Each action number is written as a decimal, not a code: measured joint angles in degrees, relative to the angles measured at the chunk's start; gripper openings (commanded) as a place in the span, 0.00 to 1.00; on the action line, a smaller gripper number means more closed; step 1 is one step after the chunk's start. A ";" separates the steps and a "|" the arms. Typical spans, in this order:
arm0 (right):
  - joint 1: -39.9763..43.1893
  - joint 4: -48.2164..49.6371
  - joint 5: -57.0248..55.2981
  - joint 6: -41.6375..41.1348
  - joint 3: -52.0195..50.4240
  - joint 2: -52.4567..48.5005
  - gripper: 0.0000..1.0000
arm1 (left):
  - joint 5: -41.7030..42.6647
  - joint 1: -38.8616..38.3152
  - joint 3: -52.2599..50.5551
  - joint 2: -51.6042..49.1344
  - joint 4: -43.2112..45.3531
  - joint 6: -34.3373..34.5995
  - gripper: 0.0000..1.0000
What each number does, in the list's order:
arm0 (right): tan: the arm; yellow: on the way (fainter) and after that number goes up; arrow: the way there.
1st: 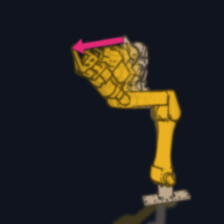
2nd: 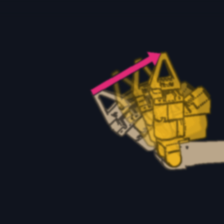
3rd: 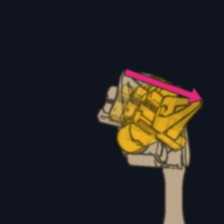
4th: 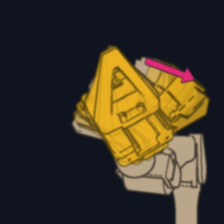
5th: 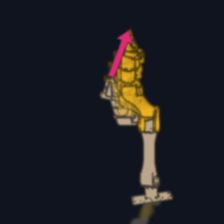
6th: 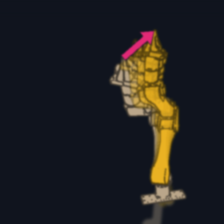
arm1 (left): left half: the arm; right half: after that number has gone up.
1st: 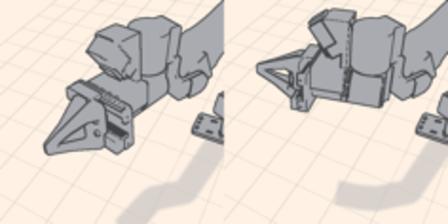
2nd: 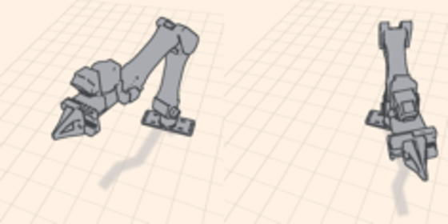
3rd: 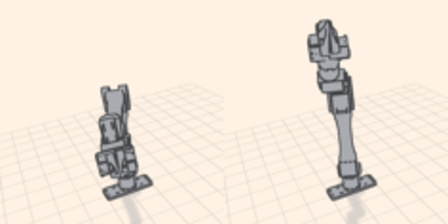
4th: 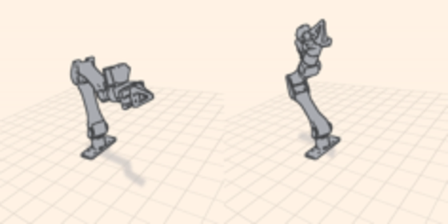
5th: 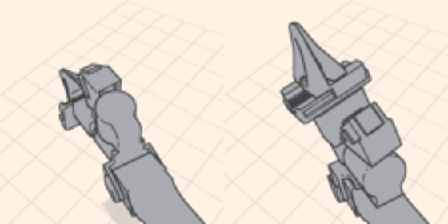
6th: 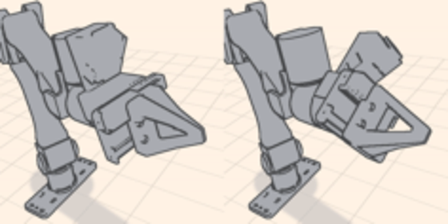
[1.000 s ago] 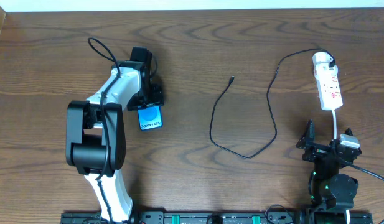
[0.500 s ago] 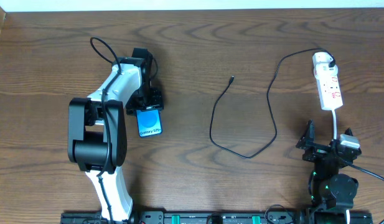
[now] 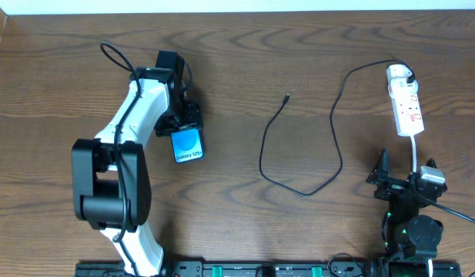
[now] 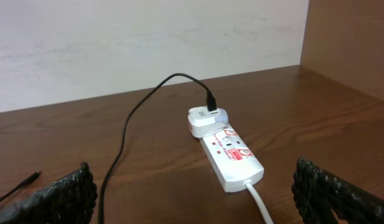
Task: Plug charger to phone and switch on socket
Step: 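Lift the phone upright with the left gripper, then carry the held phone rightward toward the table center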
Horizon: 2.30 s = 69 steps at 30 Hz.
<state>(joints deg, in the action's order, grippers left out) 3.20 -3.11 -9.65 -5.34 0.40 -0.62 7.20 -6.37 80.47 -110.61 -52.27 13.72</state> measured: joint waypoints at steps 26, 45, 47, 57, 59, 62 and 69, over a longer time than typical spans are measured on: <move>0.00 0.00 0.00 0.00 0.00 0.00 0.99 | 34.49 0.00 0.00 2.08 -2.80 4.52 0.62; 0.00 0.00 0.00 0.00 0.00 0.00 0.99 | 47.80 0.00 0.00 2.08 -2.82 14.71 0.58; 0.00 0.00 0.00 0.00 0.00 0.00 0.99 | 48.00 0.00 0.00 2.08 -2.82 15.65 0.57; 0.00 0.00 0.00 0.00 0.00 0.00 0.99 | 48.02 0.00 0.00 2.08 -2.82 21.00 0.58; 0.00 0.00 0.00 0.00 0.00 0.00 0.99 | 48.02 0.00 0.00 2.08 -2.82 21.29 0.58; 0.00 0.00 0.00 0.00 0.00 0.00 0.99 | 48.02 0.00 0.00 2.08 -2.82 21.88 0.57; 0.00 0.00 0.00 0.00 0.00 0.00 0.99 | 48.02 0.00 0.00 2.08 -2.82 22.32 0.58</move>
<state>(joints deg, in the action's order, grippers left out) 3.20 -3.11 -9.65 -5.34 0.40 -0.62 55.22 -6.37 80.47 -108.53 -55.09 36.03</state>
